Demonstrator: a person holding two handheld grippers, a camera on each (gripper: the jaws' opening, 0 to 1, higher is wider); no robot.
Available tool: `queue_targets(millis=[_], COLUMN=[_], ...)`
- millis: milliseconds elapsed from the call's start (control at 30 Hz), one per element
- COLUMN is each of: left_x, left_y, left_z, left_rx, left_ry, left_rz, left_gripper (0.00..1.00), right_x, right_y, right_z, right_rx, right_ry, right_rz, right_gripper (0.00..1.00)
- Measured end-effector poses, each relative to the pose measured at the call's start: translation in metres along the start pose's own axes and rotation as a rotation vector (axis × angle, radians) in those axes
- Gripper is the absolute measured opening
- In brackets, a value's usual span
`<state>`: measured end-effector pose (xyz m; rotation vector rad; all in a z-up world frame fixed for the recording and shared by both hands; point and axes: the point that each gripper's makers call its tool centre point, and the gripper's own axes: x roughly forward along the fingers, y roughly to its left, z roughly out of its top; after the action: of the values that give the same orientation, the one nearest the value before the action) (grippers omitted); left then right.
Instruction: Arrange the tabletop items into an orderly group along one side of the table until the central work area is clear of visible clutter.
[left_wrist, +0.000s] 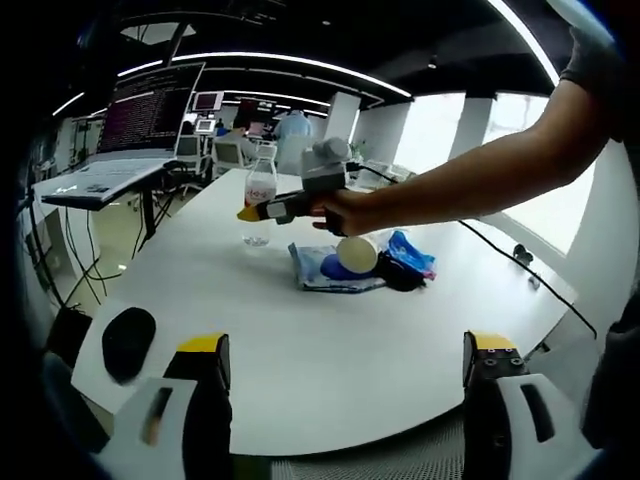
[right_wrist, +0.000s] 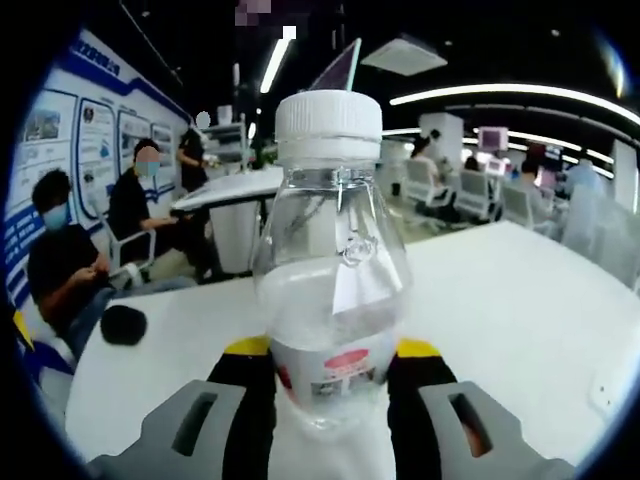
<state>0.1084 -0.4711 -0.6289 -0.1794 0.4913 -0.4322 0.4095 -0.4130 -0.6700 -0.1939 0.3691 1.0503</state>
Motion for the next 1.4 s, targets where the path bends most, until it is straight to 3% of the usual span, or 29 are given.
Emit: queue_targets(millis=[200, 567, 733, 1400], left_x=[0.001, 0.003, 0.003, 0.003], left_y=[0.001, 0.001, 0.001, 0.0], left_z=[0.0, -0.003, -0.003, -0.004], left_rx=[-0.007, 0.003, -0.005, 0.007], left_ry=[0.006, 0.027, 0.033, 0.036], left_rz=[0.01, 0.02, 0.024, 0.022], left_gripper=[0.96, 0.94, 0.94, 0.94], right_x=[0.011, 0.027, 0.03, 0.036], right_y=[0.005, -0.014, -0.022, -0.017], right_z=[0.0, 0.001, 0.0, 0.001], right_rx=[-0.015, -0.024, 0.033, 0.015], right_ry=[-0.003, 0.016, 0.001, -0.005], right_rz=[0.029, 0.019, 0.006, 0.001], right_gripper=[0.39, 0.39, 0.39, 0.41])
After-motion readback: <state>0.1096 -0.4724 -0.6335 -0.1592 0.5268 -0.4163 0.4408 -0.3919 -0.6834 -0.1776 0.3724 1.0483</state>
